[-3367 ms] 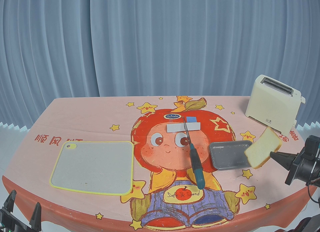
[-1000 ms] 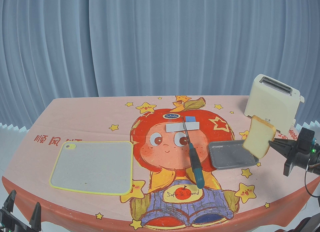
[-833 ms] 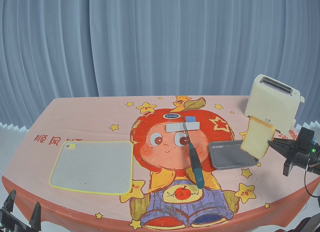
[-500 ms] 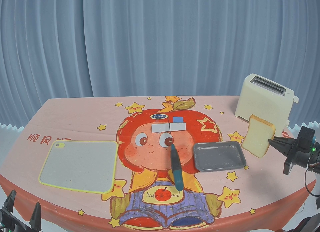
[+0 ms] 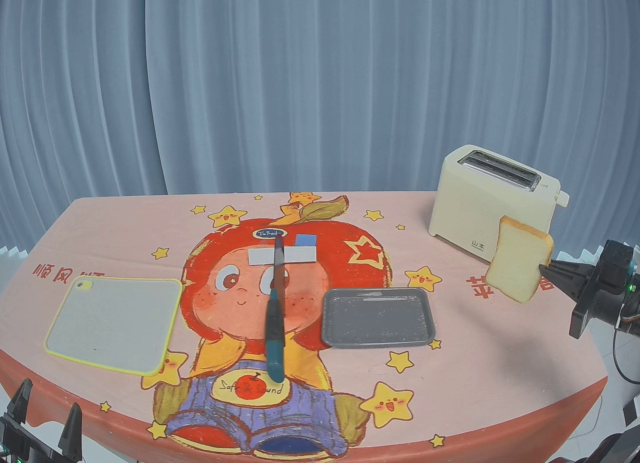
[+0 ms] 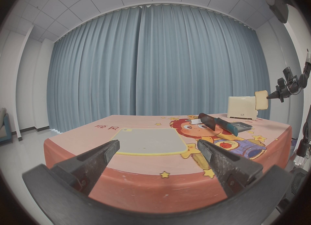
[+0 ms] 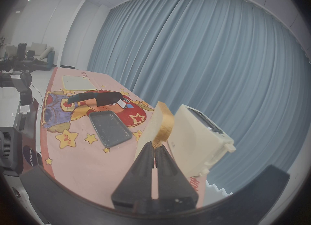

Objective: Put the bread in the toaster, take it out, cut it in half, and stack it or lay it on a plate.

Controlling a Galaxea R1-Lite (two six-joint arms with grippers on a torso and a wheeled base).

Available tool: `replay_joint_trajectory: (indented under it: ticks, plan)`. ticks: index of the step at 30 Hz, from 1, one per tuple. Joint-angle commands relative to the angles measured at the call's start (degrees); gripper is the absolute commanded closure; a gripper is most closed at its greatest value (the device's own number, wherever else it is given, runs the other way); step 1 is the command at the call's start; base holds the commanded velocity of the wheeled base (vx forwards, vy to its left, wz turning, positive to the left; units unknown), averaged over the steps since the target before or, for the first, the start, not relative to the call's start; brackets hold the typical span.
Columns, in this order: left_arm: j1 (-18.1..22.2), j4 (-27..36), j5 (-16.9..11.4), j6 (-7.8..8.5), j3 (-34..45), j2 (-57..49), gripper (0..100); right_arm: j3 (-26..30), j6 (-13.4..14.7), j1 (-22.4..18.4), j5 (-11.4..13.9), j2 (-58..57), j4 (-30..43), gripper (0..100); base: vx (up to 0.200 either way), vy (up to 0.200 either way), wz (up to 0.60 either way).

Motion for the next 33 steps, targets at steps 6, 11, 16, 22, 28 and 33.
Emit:
replay_joint_trajectory:
  ticks: [6,11,16,22,28,33]
  plan:
    - [0.0,0.0,0.0,0.02,1.0,0.1,0,-0.7,0.1,-0.8,0.0,0.0,-0.2,100,0.0,-0.2,0.0]
    - [0.0,0.0,-0.2,0.02,1.0,0.1,0,-1.6,0.1,-2.1,0.0,-0.1,-0.2,100,0.0,-0.04,0.0]
    - [0.0,0.0,-0.3,0.02,1.0,0.1,0,-2.9,0.1,-2.2,0.1,0.0,-0.2,100,0.0,0.0,0.0]
    - [0.0,0.0,-0.3,0.02,1.0,0.1,0,-6.2,0.1,-2.3,1.5,1.5,-0.1,100,0.0,0.0,0.0]
    - [0.0,0.0,-0.3,0.02,1.0,0.1,0,-10.5,0.1,-3.3,2.3,3.4,0.4,100,0.0,0.0,0.0]
    - [0.0,0.0,-0.3,0.02,1.0,0.1,0,-14.3,0.1,-4.7,5.1,6.0,0.5,100,0.0,0.0,0.0]
